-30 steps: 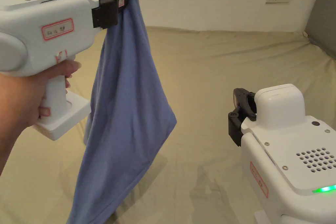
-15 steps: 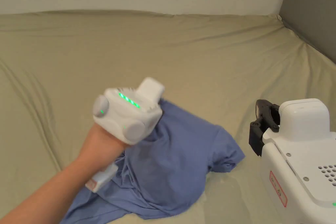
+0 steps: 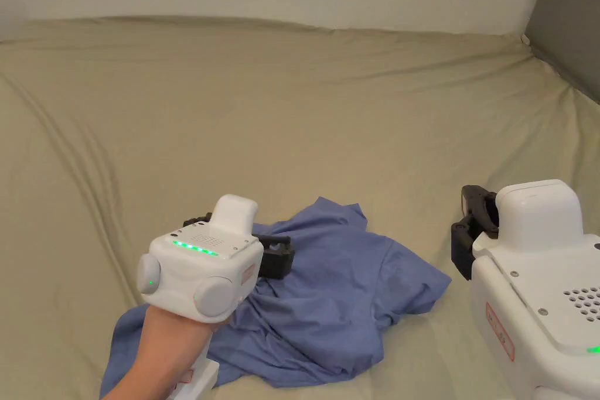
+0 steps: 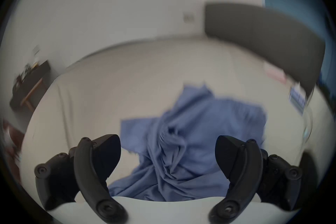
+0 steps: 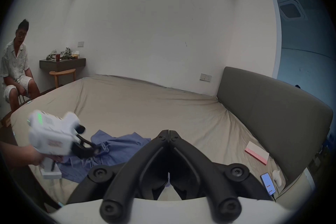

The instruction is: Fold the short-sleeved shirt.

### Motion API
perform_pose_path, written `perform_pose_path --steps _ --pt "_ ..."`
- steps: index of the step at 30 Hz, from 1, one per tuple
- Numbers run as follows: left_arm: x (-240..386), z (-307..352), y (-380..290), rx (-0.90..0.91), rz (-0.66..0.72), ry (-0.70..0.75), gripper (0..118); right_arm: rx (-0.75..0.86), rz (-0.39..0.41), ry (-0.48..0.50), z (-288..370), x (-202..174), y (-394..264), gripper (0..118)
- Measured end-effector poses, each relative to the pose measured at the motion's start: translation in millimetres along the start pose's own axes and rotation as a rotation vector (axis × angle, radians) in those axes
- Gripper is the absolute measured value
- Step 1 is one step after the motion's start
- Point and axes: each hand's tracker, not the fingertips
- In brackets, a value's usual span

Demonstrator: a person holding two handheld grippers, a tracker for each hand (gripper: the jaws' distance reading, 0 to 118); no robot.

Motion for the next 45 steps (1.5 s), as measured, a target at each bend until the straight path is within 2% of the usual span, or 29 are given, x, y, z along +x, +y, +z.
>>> perform_pose_path --steps 5,9,11,12,13,14,15,18,22,27,37,40,42,45 --pt "-10 133 56 0.275 0.069 0.038 106 0.091 0.014 0.025 10 -14 27 0" --pt "-2 204 69 0.480 -0.034 0.225 103 0.143 0.023 0.046 19 -27 43 0" --pt "5 224 69 0.517 -0.076 0.310 84 0.162 0.020 0.055 24 -34 50 0" --pt "14 227 67 0.534 -0.091 0.347 66 0.173 0.020 0.060 26 -37 52 0" --pt "18 232 65 0.542 -0.102 0.372 36 0.181 0.023 0.061 28 -41 54 0" --pt "21 234 64 0.534 -0.110 0.389 14 0.192 0.029 0.062 30 -45 56 0" --pt "25 236 61 0.525 -0.109 0.391 4 0.204 0.040 0.063 32 -50 57 0" --pt "32 233 53 0.534 -0.106 0.408 0 0.223 0.072 0.059 36 -59 58 0" --pt "31 224 50 0.529 -0.124 0.426 0 0.236 0.072 0.059 40 -65 60 0" --pt "23 221 54 0.519 -0.071 0.412 0 0.251 0.097 0.045 41 -65 62 0" --pt "16 208 54 0.469 -0.083 0.396 0 0.217 0.081 0.067 27 -65 54 0" --pt "9 193 44 0.401 -0.092 0.395 0 0.203 0.092 0.075 20 -69 49 0" --pt "-3 173 30 0.286 -0.090 0.381 0 0.186 0.092 0.087 14 -70 44 0" --pt "-40 137 -14 0.071 0.070 0.277 0 0.158 0.095 0.091 4 -69 35 0"
